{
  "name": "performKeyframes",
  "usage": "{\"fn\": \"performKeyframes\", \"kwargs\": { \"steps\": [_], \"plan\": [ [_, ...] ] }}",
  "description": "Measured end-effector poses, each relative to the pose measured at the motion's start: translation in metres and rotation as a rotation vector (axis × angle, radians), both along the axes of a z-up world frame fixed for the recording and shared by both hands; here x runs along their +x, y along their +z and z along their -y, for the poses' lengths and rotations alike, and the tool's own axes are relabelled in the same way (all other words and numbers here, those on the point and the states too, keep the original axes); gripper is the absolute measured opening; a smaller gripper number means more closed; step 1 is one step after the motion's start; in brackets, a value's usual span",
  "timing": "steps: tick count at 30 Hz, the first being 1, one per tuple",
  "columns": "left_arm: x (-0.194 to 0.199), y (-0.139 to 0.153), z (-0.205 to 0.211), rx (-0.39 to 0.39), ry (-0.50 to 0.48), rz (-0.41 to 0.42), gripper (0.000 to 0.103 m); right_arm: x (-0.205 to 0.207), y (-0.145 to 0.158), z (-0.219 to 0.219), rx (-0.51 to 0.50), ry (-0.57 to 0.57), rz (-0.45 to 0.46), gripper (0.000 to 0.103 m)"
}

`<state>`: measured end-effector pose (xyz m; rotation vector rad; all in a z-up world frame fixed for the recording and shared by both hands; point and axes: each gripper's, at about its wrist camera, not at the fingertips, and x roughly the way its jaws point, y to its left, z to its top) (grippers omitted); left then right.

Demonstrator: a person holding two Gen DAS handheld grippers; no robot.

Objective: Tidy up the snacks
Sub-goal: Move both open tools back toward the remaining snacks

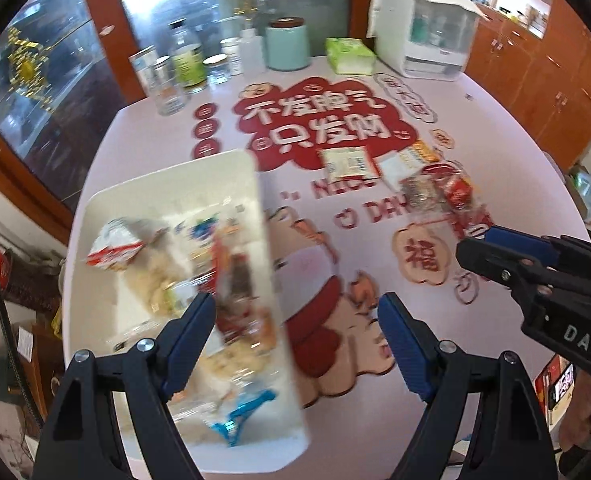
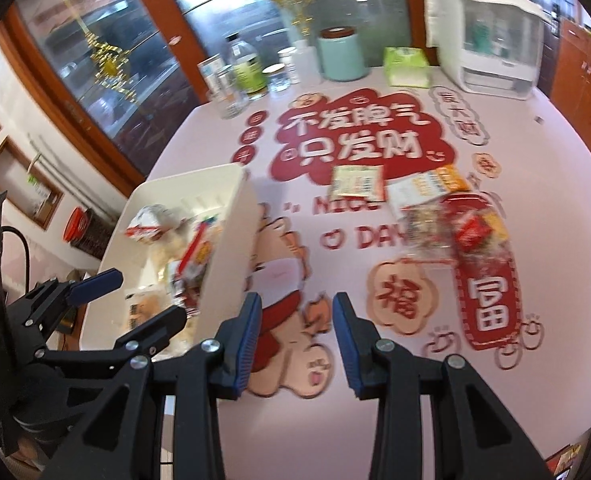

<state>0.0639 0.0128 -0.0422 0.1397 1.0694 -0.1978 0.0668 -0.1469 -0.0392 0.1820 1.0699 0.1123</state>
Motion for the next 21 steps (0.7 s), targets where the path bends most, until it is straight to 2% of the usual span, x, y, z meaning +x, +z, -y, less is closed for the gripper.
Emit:
{"fn": "performKeyframes", "kwargs": {
  "steps": [6,12,17,21],
  "plan": [
    [0.018,0.004,0.055,0.002,-0.046,0.007,0.082,0.006,0.0,0.057,-0.017,-0.066,0.028,0.037],
    [0.048,0.003,0.104,-0.037,-0.034,0.01,0.082,0.023,-0.008,0.116,-0.027,-0.124,0.046,0.037],
    [0.082,-0.026,0.135,-0.06,0.006,-0.041,0.083,0.045,-0.019,0.155,-0.046,-0.113,0.051,0.037],
    [0.112,-0.065,0.155,-0.07,0.059,-0.103,0.082,0.062,-0.031,0.172,-0.088,-0.082,0.041,0.037]
  ]
}}
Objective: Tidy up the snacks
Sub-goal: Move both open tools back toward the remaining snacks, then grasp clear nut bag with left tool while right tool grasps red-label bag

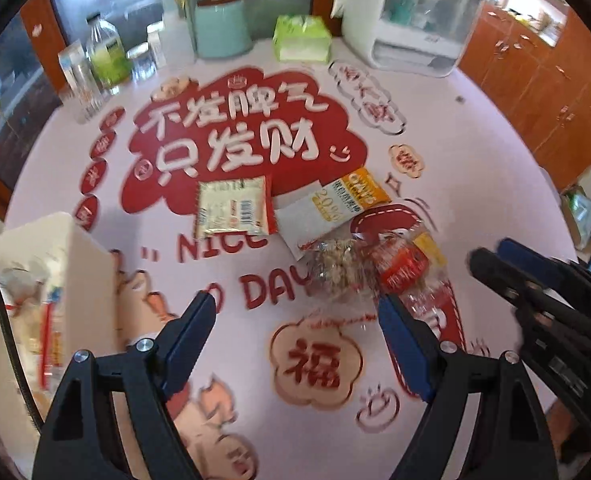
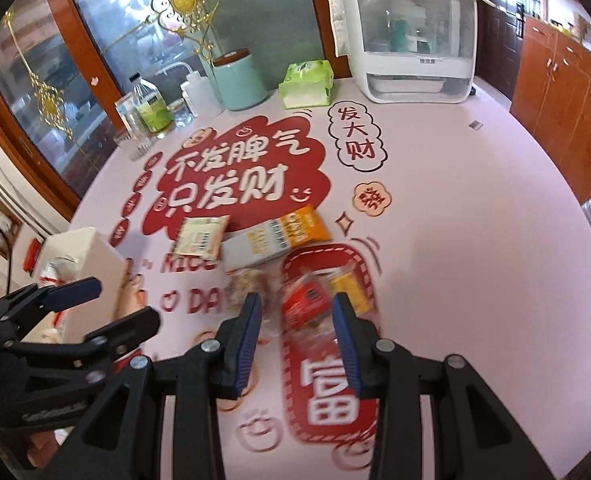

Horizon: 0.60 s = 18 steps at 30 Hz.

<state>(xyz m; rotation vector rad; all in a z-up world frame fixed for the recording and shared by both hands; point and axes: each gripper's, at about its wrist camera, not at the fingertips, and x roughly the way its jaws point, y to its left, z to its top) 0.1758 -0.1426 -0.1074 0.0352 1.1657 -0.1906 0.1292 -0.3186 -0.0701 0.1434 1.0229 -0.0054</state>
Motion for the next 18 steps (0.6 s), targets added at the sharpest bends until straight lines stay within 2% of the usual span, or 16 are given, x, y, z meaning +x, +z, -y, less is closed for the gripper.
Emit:
{"fn": "performKeyframes", "kwargs": {
  "steps": [7,11,13,14,15,16,17,18],
  "plan": [
    [0.031,-0.056,0.015,-0.035,0.086,-0.084,0.082,0.018,-0.016,0.023,0.008,0.012,-0.019,0.037],
    [0.041,-0.075,0.018,-0.075,0.115,-0.117,0.074,0.026,-0.028,0.026,0.024,0.032,-0.045,0.037],
    [0.042,-0.078,0.019,-0.09,0.11,-0.111,0.068,0.028,-0.033,0.024,0.028,0.046,-0.057,0.037],
    [0.043,-0.08,0.021,-0.086,0.1,-0.108,0.061,0.029,-0.036,0.023,0.028,0.055,-0.064,0.037],
    [0.044,-0.083,0.022,-0.081,0.085,-0.108,0.05,0.031,-0.04,0.022,0.028,0.065,-0.071,0.037],
    [0.044,-0.083,0.022,-0.074,0.076,-0.102,0.047,0.031,-0.042,0.021,0.028,0.071,-0.076,0.037],
    [0.044,-0.083,0.021,-0.069,0.072,-0.093,0.04,0.032,-0.044,0.019,0.031,0.08,-0.083,0.037],
    [0.044,-0.084,0.019,-0.063,0.067,-0.093,0.04,0.033,-0.047,0.018,0.034,0.089,-0.091,0.037]
  ]
}}
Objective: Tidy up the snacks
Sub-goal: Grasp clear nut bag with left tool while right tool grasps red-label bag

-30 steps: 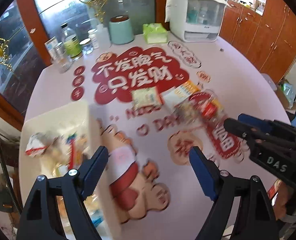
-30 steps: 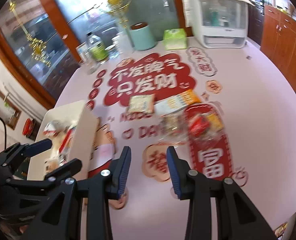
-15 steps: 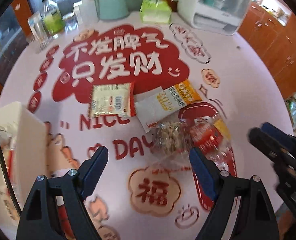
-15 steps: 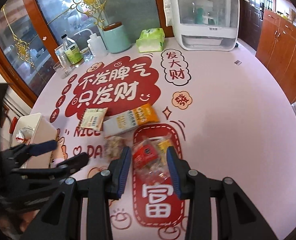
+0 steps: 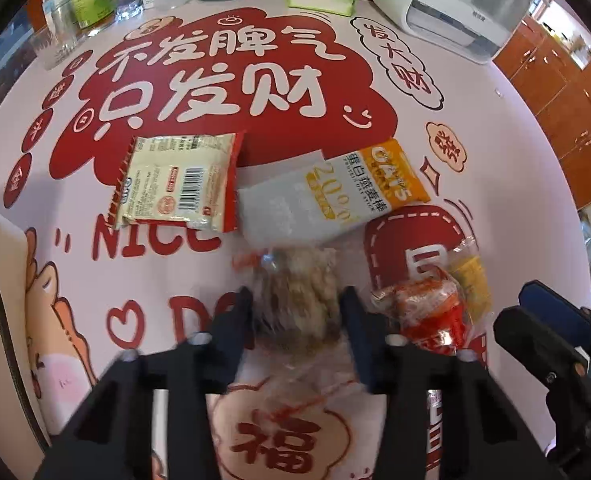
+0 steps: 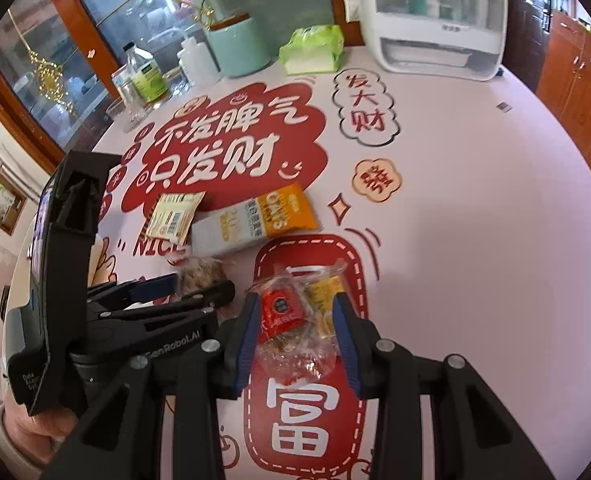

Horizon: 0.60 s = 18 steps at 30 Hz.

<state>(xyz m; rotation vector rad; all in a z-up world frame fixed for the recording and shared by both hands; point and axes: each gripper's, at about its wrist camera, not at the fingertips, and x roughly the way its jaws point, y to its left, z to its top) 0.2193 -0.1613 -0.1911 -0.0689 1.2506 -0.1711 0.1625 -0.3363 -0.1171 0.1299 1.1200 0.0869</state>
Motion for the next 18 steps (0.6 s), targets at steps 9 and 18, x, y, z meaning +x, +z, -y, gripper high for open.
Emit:
{"fn": "performKeyframes", "kwargs": {
  "steps": [9,18],
  "plan": [
    [-0.014,0.002,-0.042,-0.009,0.068,0.003,0.039,0.003,-0.016,-0.023,0.006,0.09,-0.044,0.037],
    [-0.03,0.003,-0.077,-0.028,0.115,-0.033,0.039,0.009,-0.039,-0.044,-0.063,0.131,-0.087,0.041]
  ]
}}
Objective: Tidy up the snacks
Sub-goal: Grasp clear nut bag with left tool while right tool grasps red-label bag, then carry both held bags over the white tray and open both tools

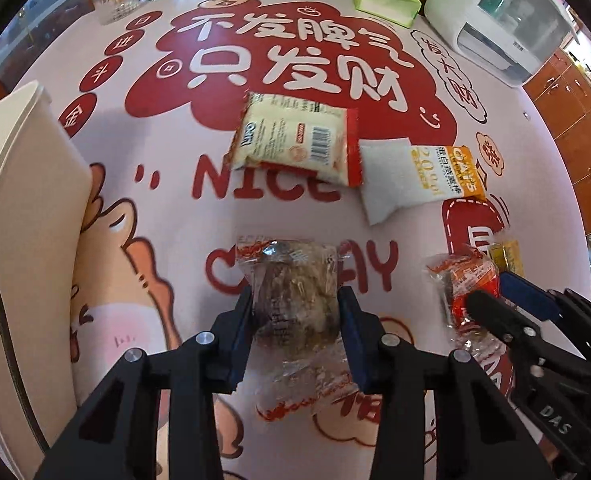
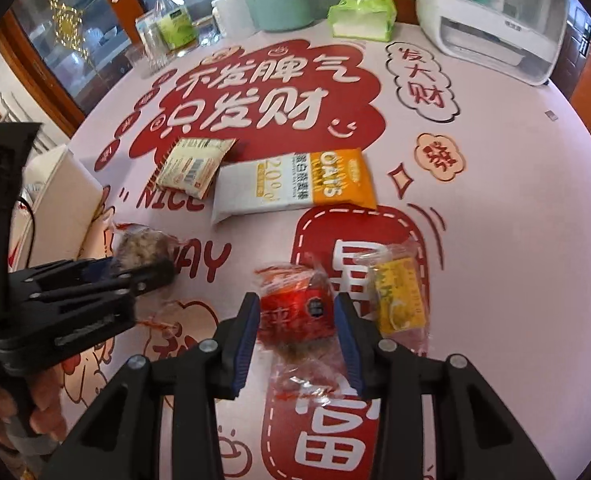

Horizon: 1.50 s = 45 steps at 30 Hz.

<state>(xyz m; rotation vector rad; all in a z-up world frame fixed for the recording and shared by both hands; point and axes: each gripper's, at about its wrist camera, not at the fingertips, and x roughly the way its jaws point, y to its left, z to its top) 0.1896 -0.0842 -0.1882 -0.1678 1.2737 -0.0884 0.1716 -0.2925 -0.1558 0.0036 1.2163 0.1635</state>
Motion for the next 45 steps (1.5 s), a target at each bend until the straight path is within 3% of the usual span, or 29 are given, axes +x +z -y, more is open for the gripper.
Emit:
{"fn": "performKeyframes", "kwargs": {
  "steps": [11,18,26,32,45],
  "plan": [
    [-0.013,0.009,-0.007,-0.019,-0.041,0.006,0.039,0.0,-0.014,-0.026,-0.052,0.029,-0.014,0.049],
    [-0.03,0.036,-0.01,-0.047,-0.108,0.046,0.039,-0.01,-0.011,-0.037,-0.058,-0.006,-0.013,0.041],
    [-0.06,0.088,-0.028,-0.08,-0.207,0.11,0.039,-0.043,0.026,-0.057,-0.012,-0.073,0.023,0.039],
    [-0.091,0.132,-0.066,-0.081,-0.246,0.195,0.039,-0.069,0.07,-0.096,0.036,-0.063,0.085,0.039],
    [-0.129,0.166,-0.193,0.034,-0.101,0.29,0.039,-0.085,0.144,-0.211,0.1,0.096,0.231,0.039]
  ]
}}
